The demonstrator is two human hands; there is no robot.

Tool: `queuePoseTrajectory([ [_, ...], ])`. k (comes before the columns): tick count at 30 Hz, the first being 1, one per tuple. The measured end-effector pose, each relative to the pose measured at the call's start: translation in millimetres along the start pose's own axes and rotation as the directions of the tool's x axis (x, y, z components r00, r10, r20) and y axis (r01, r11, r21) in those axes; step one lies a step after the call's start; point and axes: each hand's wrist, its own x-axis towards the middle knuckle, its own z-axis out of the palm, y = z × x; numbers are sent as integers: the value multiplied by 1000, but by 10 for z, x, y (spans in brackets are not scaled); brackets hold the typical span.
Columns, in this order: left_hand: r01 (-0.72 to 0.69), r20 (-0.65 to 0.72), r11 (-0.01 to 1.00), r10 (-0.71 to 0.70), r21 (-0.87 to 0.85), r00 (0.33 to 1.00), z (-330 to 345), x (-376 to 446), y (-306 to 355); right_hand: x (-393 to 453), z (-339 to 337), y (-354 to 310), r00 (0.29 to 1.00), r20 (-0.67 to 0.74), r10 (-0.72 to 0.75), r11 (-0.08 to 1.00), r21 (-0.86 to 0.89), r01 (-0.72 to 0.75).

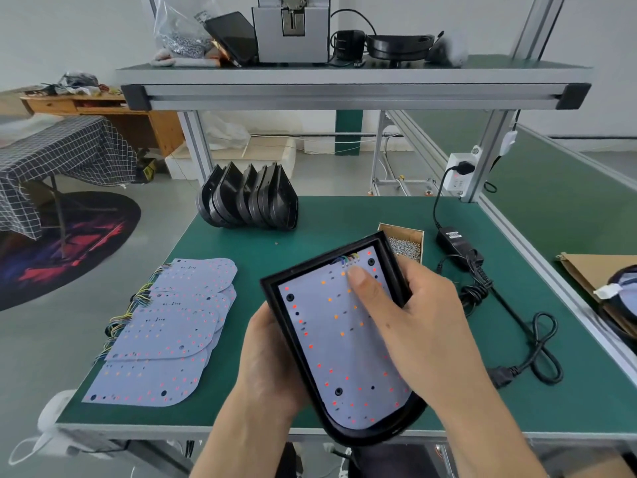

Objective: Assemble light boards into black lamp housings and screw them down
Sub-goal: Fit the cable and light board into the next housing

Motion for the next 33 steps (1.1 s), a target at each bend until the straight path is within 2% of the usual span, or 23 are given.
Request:
queuePoseTrajectory([
  [2,4,11,998,-5,58,1000,-55,17,14,11,-46,14,999,38,37,994,106,-41],
  [4,-37,-49,991,43,129,998,-56,19,11,23,-81,12,995,79,54,974,217,-70],
  [5,-76,-55,983,86,168,995,-112,43,3,28,-90,23,993,102,64,963,254,-88],
  [6,-124,-134,966,157,225,978,-92,34,21,24,-91,33,989,126,71,948,299,-106],
  [7,-149,-153,949,197,277,968,-130,30,36,16,-89,39,986,146,76,925,360,-125],
  [10,-219,-42,878,262,426,964,-93,18,132,-12,-107,49,974,192,120,855,479,-200],
  [13,-273,122,801,246,532,962,-58,-21,302,-22,-127,69,967,189,174,874,422,-239],
  [16,-302,208,733,220,609,953,39,-92,404,-17,-121,66,968,149,200,907,347,-240],
  [21,-351,196,713,294,607,935,102,-169,323,-59,-124,4,956,196,218,831,477,-287],
  [28,-330,78,839,330,432,941,215,-181,123,-158,-162,-75,909,340,243,693,595,-408],
  [33,-320,6,847,350,424,937,320,-152,72,-177,-227,-105,898,372,234,644,633,-430],
])
